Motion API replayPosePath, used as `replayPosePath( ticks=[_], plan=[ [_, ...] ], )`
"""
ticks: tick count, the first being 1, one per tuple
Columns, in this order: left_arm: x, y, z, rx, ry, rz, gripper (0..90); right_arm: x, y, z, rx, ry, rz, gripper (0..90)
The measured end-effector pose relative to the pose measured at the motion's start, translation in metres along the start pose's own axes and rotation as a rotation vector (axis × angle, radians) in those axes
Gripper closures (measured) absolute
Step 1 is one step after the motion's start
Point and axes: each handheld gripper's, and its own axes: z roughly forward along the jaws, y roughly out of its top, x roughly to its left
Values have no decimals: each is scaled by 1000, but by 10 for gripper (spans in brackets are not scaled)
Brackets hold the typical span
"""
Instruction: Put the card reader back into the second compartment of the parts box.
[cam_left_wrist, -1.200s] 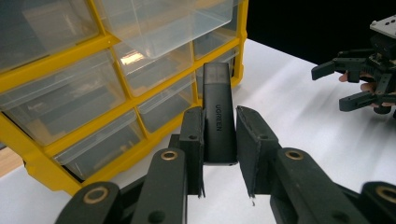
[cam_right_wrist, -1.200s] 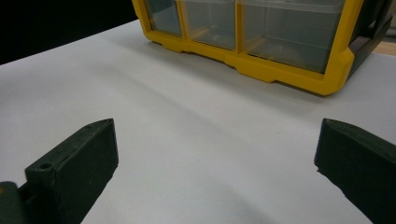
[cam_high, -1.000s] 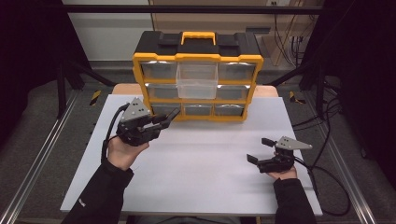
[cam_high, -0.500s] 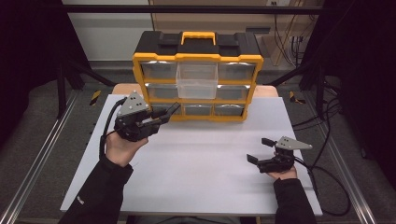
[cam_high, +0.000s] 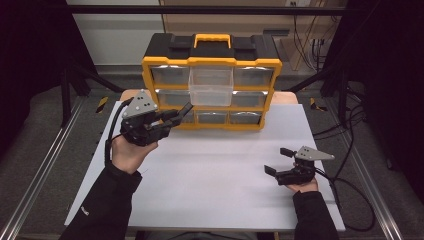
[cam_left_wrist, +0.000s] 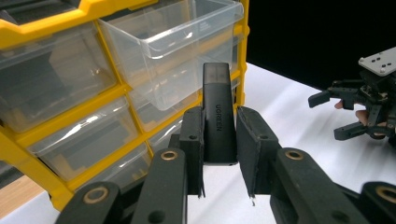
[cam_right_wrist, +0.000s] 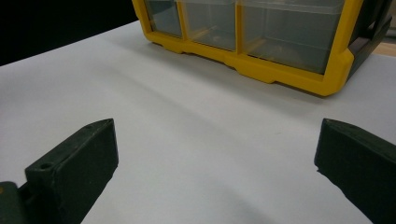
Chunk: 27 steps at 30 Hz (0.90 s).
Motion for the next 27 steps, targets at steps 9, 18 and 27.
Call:
replayPosePath(
  ticks=[9,18,27],
  plan=[
    [5,7,-2,-11,4,-7,719,0,0,0,0,1,1,2],
    [6,14,-3,-22,3,-8,720,0,0,0,1,1,1,2],
    [5,24,-2,-31,2,-3,720,0,0,0,1,1,1,2]
  ],
)
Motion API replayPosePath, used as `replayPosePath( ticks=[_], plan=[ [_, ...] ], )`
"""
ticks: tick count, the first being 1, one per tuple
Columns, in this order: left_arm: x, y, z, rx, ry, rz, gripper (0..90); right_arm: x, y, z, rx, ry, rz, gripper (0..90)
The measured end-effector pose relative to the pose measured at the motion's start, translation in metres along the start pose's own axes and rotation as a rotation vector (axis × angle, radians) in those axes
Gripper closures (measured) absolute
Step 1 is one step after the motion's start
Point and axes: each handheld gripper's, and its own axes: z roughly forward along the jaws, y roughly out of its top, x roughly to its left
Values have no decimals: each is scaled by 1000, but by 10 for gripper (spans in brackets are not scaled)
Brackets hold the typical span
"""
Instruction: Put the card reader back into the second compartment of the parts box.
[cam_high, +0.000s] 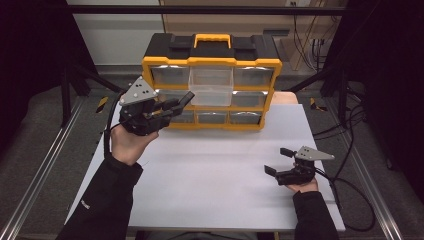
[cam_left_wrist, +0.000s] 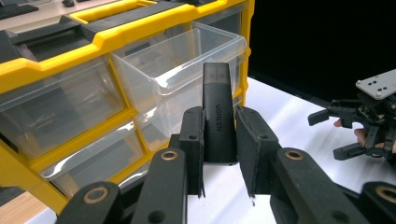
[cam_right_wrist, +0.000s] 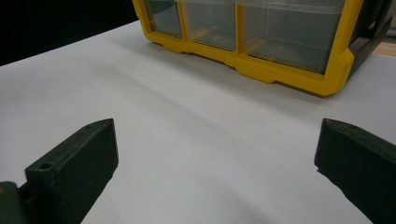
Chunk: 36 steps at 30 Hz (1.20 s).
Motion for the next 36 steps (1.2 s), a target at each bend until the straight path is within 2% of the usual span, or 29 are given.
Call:
replayPosePath(
  ticks=[19,36],
  plan=[
    [2,20,3,-13,11,9,720,0,0,0,0,-1,1,2],
    [7,33,14,-11,21,7,719,0,0,0,0,0,-1,2]
  ],
)
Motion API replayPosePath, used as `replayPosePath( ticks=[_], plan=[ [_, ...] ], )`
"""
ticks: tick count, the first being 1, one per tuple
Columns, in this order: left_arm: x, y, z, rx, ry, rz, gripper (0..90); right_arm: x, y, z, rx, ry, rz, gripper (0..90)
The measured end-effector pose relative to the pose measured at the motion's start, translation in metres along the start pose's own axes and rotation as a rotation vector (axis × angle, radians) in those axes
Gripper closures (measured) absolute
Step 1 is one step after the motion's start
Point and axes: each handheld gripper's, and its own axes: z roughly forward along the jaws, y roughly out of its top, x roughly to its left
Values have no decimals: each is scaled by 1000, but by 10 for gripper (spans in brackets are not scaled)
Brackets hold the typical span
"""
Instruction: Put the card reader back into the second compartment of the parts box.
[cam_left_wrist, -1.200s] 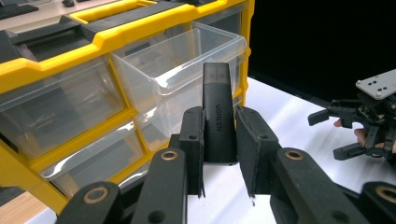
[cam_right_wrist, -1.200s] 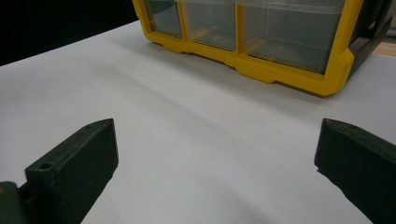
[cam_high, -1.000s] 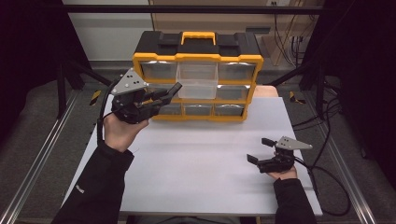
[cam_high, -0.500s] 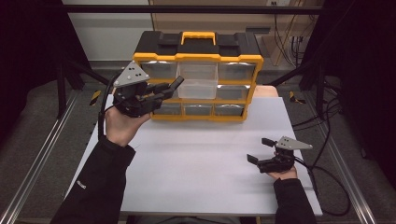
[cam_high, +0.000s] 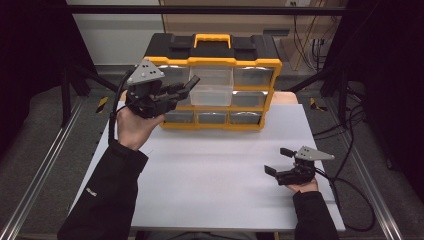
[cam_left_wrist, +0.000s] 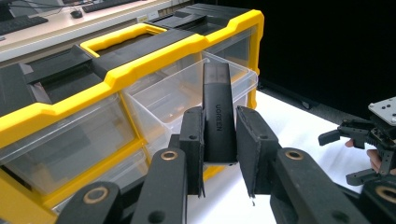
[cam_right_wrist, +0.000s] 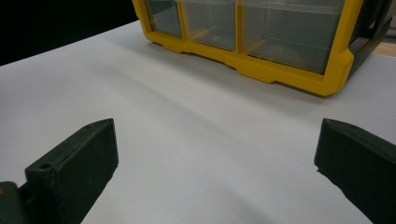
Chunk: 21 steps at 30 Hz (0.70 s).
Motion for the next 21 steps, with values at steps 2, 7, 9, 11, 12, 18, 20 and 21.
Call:
replayPosePath(
  ticks=[2,7,9,11,12,18,20,21],
  plan=[
    [0,2,2,0,3,4,719,0,0,0,0,1,0,2],
    [1,7,6,1,5,5,720,0,0,0,1,1,-1,2],
    [1,8,8,4,7,8,719,0,0,0,0,0,1,2],
    [2,8,10,7,9,8,720,0,0,0,1,1,0,2],
    [3,9,12,7,5,2,719,0,0,0,1,0,-1,2],
    [4,11,17,8,9,3,719,0,0,0,3,-1,-2,2],
    [5,13,19,10,9,4,719,0,0,0,2,-1,-1,2],
    [5,14,20,12,11,5,720,0,0,0,3,-1,-1,2]
  ],
)
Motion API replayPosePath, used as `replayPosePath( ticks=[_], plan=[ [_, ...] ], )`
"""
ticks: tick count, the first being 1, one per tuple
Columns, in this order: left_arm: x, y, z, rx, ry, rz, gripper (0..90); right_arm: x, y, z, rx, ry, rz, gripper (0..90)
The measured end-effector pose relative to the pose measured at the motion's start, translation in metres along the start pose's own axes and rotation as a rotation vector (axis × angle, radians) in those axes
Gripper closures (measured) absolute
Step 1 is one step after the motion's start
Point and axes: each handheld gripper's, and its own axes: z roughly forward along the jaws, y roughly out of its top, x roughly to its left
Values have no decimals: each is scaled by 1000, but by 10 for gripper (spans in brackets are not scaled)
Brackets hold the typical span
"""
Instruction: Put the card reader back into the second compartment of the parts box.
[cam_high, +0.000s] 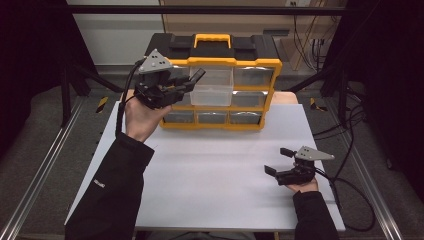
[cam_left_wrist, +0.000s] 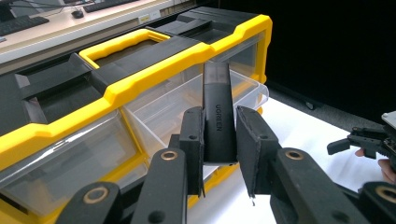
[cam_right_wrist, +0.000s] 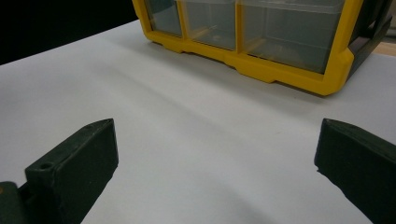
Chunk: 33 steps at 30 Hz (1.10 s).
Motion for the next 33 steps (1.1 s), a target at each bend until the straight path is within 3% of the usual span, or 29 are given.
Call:
replayPosePath(
  ticks=[33],
  plan=[
    [19,14,38,55,30,14,719,0,0,0,-3,1,4,2]
  ],
)
